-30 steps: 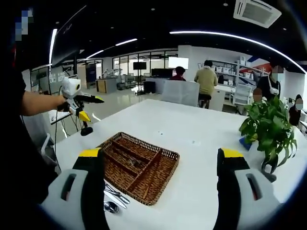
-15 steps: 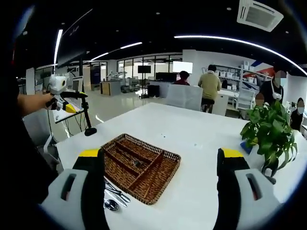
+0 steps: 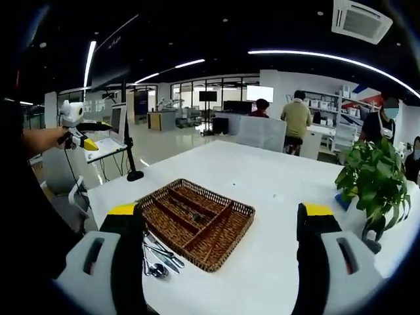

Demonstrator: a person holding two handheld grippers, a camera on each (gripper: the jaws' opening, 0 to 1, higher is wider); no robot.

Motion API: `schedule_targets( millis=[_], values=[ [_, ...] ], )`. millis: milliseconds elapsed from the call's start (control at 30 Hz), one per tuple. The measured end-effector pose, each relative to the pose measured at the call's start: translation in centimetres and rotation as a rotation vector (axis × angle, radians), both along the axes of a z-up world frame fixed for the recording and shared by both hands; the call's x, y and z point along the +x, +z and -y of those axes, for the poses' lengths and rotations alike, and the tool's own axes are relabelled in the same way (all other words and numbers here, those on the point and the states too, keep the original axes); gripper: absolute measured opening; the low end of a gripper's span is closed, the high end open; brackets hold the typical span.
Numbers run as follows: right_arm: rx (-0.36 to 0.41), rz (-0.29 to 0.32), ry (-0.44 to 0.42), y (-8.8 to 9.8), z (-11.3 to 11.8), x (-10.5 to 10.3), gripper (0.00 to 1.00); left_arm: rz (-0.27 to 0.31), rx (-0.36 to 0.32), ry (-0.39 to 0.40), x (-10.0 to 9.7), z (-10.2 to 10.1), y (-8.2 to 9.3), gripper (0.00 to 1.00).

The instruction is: Arrange the knives, forks, and spoons in their matching storage slots by inserting each utensil handle-first until every utensil is classified and aligned in the correct compartment

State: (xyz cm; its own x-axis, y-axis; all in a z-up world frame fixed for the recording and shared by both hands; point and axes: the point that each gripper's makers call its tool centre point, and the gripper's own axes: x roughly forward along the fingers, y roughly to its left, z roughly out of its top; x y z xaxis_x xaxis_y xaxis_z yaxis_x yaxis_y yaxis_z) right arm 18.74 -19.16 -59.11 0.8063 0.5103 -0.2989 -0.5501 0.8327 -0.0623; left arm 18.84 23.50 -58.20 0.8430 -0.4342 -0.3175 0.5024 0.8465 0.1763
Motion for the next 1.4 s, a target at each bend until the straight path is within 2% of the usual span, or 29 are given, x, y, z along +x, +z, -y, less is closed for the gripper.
schedule_targets(
  millis=[167,333,400,900,1067,1400],
  values=[
    [0.013,-0.002,0.001,-0.1,0.9,-1.2,1.00,-0.003,-0.004,0.022,-1.5,0.1,-0.1,1.00],
    [0.005,-0.007,0.012,-0.2,1.2,-2.0,1.00,-0.007,0.012,0.020,-2.1,0.7,-0.2,1.00],
    [-0.003,-0.008,0.013,-0.2,1.5,-1.9,1.00,-0.005,0.009,0.009,-2.2,1.0,-0.1,1.00],
    [-0.027,0.000,0.017,0.8,-0.3,-2.2,1.00,-0.008,0.028,-0.046,-0.8,0.5,0.3,1.00],
    [-0.033,0.011,0.031,1.2,-0.2,-2.2,1.00,0.000,0.028,-0.043,-1.0,0.7,0.2,1.00],
    [-0.034,0.009,0.025,1.3,2.0,-2.3,1.00,-0.012,0.027,-0.039,-1.6,2.1,-0.3,1.00]
  ],
)
